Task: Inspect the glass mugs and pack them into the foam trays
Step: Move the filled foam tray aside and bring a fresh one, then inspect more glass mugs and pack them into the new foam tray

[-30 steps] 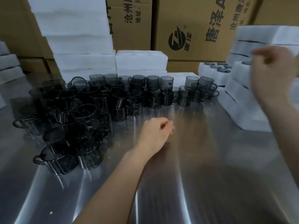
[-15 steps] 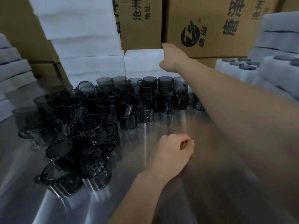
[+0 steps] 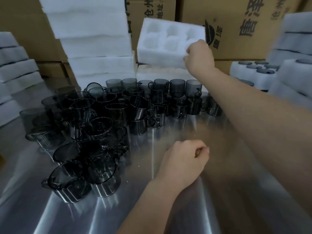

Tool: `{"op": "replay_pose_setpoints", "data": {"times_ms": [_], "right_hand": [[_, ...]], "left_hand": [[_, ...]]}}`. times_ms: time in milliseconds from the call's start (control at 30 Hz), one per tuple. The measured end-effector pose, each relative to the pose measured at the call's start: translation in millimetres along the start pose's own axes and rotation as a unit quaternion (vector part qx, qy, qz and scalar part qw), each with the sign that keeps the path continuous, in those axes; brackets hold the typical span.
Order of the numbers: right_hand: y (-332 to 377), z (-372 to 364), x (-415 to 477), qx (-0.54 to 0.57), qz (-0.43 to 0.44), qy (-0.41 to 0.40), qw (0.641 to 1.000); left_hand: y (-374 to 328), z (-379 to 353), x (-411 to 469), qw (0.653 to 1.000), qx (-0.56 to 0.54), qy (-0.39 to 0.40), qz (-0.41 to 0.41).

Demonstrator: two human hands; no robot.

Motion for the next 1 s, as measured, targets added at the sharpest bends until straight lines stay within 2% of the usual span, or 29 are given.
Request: {"op": "replay_pose_setpoints", "data": {"times_ms": [100, 200, 267, 367, 433, 500, 567, 700, 800, 900, 1000], "right_hand": [[-13, 31, -18, 0.035, 0.009, -0.002, 0.999], [-44, 65, -56, 0.031, 0.015, 0.009, 0.999], [-69, 86, -90, 0.029, 0.019, 0.012, 0.999], [-104, 109, -143, 0.013, 0.016, 0.042, 0.999], [-124, 119, -174, -0.014, 0.005, 0.067, 0.998], [-133, 130, -203, -0.008, 0.017, 0.084, 0.996], [-132, 139, -230, -0.014, 0.047, 0.109, 0.993], [-128, 135, -267, -0.037, 0.082, 0.194, 0.977], [-120, 127, -284, -0.074, 0.104, 0.245, 0.961], [-112, 122, -294, -0.113, 0.135, 0.272, 0.946], [-111, 117, -296, -0.121, 0.136, 0.331, 0.926]], "left_hand": [[-2, 8, 1, 0.999, -0.013, -0.051, -0.015], [-14, 31, 1, 0.984, -0.02, -0.169, -0.055], [-22, 54, -3, 0.959, -0.005, -0.273, -0.073], [-32, 87, -14, 0.911, -0.041, -0.399, -0.093], [-39, 104, -20, 0.884, -0.071, -0.449, -0.111], [-42, 116, -23, 0.874, -0.087, -0.467, -0.106], [-39, 118, -20, 0.891, -0.089, -0.439, -0.077], [-29, 102, -6, 0.951, -0.047, -0.306, -0.018], [-23, 88, 0, 0.978, -0.021, -0.207, 0.001], [-18, 73, 3, 0.996, 0.025, -0.079, 0.03], [-8, 59, -1, 0.987, 0.126, 0.053, 0.089]]}}
Point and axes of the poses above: each hand's wrist, its own x-axis towards the middle knuckle, its own z-axis out of the back of the hand, y = z × x, the point moved 7 cm from there along x, towards the middle knuckle, and after that the axes turned 15 degrees about -z, right-handed, at the moved point
